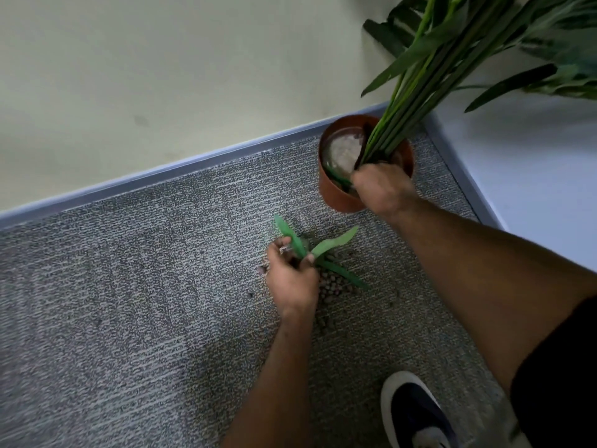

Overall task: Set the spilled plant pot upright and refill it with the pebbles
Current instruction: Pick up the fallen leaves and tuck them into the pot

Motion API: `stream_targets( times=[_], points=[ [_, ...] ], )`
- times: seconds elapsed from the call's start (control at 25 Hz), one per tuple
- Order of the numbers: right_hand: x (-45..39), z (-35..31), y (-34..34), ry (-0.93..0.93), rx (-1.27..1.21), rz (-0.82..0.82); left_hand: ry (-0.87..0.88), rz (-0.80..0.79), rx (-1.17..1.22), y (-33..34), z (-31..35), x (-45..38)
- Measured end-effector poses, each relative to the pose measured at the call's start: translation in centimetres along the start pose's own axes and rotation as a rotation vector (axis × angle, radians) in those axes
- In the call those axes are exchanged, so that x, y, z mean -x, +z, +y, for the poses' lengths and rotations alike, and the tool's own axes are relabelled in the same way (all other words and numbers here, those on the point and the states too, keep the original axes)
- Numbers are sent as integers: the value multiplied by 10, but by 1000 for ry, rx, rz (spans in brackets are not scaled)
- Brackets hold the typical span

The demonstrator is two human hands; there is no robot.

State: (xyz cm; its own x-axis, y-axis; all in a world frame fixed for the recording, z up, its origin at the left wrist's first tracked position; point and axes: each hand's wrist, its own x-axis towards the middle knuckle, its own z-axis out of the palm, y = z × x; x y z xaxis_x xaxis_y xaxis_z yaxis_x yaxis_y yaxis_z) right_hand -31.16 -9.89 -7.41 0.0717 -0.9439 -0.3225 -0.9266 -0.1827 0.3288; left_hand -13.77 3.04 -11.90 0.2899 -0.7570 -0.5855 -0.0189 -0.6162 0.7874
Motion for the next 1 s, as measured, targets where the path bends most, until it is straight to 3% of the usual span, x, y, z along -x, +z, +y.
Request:
stream_targets(
  times=[0.08, 0.16, 0.32, 0.44, 0.6, 0.76, 1.0],
  points=[
    [0, 1, 12, 40, -89, -121, 28, -14, 55, 11, 19, 2],
    [6, 4, 23, 139, -370, -90, 68, -34, 83, 22, 38, 1],
    [51, -13, 37, 315, -928, 379, 130, -52, 109, 37, 79, -9],
    [82, -38, 31, 331, -1222, 576, 181, -42, 56, 42, 100, -20],
    [71, -51, -1, 392, -1686, 477, 278, -123, -61, 46, 111, -25],
    [42, -44, -13, 433, -1995, 424, 277, -260, -51, 49, 104, -29],
    [33, -38, -10, 392, -1946, 309, 214, -333, 200, 44, 94, -18]
  ],
)
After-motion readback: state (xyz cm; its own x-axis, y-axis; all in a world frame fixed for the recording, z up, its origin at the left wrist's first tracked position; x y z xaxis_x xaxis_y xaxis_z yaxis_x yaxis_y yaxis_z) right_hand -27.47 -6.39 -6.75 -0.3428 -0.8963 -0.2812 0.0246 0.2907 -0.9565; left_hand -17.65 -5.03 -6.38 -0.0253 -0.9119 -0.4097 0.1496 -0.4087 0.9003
